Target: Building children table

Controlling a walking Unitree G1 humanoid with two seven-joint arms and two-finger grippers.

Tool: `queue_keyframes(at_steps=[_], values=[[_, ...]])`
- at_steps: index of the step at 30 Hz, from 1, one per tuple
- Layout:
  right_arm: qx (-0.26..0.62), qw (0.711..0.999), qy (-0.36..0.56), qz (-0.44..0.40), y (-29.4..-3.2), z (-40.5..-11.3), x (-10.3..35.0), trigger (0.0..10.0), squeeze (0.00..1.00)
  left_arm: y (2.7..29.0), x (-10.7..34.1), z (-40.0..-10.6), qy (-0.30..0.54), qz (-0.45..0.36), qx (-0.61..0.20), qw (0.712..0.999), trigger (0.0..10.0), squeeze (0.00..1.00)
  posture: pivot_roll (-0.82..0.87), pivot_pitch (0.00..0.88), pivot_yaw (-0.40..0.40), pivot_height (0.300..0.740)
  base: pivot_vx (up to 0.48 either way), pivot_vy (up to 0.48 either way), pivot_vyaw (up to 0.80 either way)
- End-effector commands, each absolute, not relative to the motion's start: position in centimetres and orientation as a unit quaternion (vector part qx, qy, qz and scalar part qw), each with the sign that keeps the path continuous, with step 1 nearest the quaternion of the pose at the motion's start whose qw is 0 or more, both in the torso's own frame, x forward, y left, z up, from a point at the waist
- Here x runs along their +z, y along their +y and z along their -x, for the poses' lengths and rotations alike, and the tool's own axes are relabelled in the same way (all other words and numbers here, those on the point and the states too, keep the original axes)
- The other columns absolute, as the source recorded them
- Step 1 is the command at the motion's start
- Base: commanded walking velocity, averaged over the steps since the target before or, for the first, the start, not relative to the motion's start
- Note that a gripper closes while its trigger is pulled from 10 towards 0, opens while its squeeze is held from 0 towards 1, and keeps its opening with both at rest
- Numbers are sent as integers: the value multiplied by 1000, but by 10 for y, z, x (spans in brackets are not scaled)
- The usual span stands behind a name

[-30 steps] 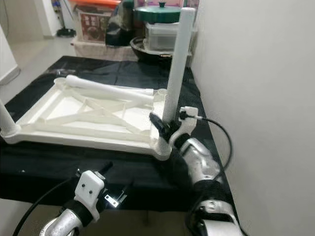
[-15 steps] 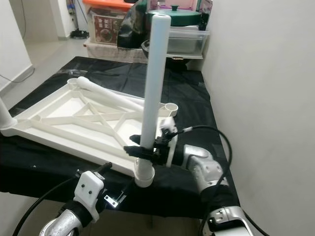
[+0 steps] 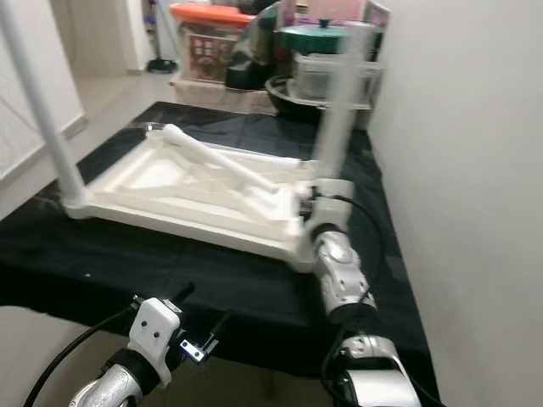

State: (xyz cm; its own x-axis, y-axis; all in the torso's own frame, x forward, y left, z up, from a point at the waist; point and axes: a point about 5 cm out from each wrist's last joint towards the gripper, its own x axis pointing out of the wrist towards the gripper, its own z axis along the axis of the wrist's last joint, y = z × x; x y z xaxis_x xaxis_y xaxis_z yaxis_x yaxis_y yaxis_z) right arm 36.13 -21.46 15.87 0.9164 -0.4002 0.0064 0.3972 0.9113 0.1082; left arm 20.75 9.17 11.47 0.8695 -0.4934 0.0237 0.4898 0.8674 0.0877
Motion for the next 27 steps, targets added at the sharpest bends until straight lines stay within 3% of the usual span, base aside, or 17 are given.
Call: queue_keyframes(at_steps=[1, 4, 5, 7, 8, 10, 11, 12, 14, 16, 17, 19, 20, 22, 24, 26, 27], values=[[-262, 963, 11, -61, -226, -354, 150, 0, 0, 91, 112, -208, -16, -36, -260, 965, 10000, 0, 101, 0, -71, 740, 0, 0, 0], [-296, 950, 46, -90, -214, -349, 137, 0, 0, 91, 113, -208, -15, -36, -261, 965, 10000, 0, 100, 0, -72, 740, 0, 0, 0], [-293, 950, 53, -98, -205, -350, 134, 4588, 0, 91, 113, -209, -15, -36, -261, 965, 10000, 0, 100, 0, -72, 740, 0, 0, 0], [-293, 950, 53, -98, -205, -350, 134, 4588, 0, 91, 113, -209, -15, -36, -261, 965, 10000, 0, 100, 0, -72, 740, 0, 0, 0], [-275, 954, 54, -106, -194, -353, 133, 10000, 0, 91, 113, -209, -15, -36, -261, 965, 10000, 0, 102, 0, -73, 740, 0, 0, 0], [-275, 954, 54, -106, -194, -353, 133, 10000, 0, 91, 113, -209, -15, -36, -261, 965, 10000, 0, 102, 0, -73, 740, 0, 0, 0], [-229, 965, 42, -122, -180, -357, 134, 10000, 1000, 91, 113, -209, -16, -36, -260, 965, 10000, 0, 103, 0, -75, 740, 0, 0, 0], [-229, 965, 42, -122, -180, -357, 134, 10000, 1000, 91, 113, -209, -16, -36, -260, 965, 10000, 0, 103, 0, -75, 740, 0, 0, 0], [-125, 980, 8, -153, -158, -365, 141, 10000, 1000, 91, 113, -209, -16, -37, -258, 965, 10000, 0, 105, 0, -77, 740, 0, 0, 0], [-125, 980, 8, -153, -158, -365, 141, 10000, 1000, 91, 113, -209, -16, -37, -258, 965, 10000, 0, 105, 0, -77, 740, 0, 0, 0], [-68, 980, 4, -189, -149, -369, 142, 10000, 0, 91, 113, -209, -16, -37, -257, 965, 10000, 0, 105, 0, -77, 740, 0, 0, 0], [16, 976, 3, -219, -143, -371, 146, 10000, 0, 91, 113, -209, -16, -37, -258, 965, 10000, 0, 104, 0, -75, 740, 0, 0, 0], [16, 976, 3, -219, -143, -371, 146, 10000, 0, 91, 113, -209, -16, -37, -258, 965, 10000, 0, 104, 0, -75, 740, 0, 0, 0], [174, 954, 2, -245, -146, -369, 151, 10000, 0, 91, 113, -210, -17, -36, -258, 965, 10000, 0, 104, 0, -74, 740, 0, 0, 0], [174, 954, 2, -245, -146, -369, 151, 10000, 0, 91, 113, -210, -17, -36, -258, 965, 10000, 0, 104, 0, -74, 740, 0, 0, 0], [318, 919, 13, -233, -155, -357, 155, 10000, 0, 91, 113, -210, -17, -36, -258, 965, 10000, 0, 104, 0, -74, 740, 0, 0, 0], [318, 919, 13, -233, -155, -357, 155, 10000, 0, 91, 113, -210, -17, -36, -258, 965, 10000, 0, 104, 0, -74, 740, 0, 0, 0]])
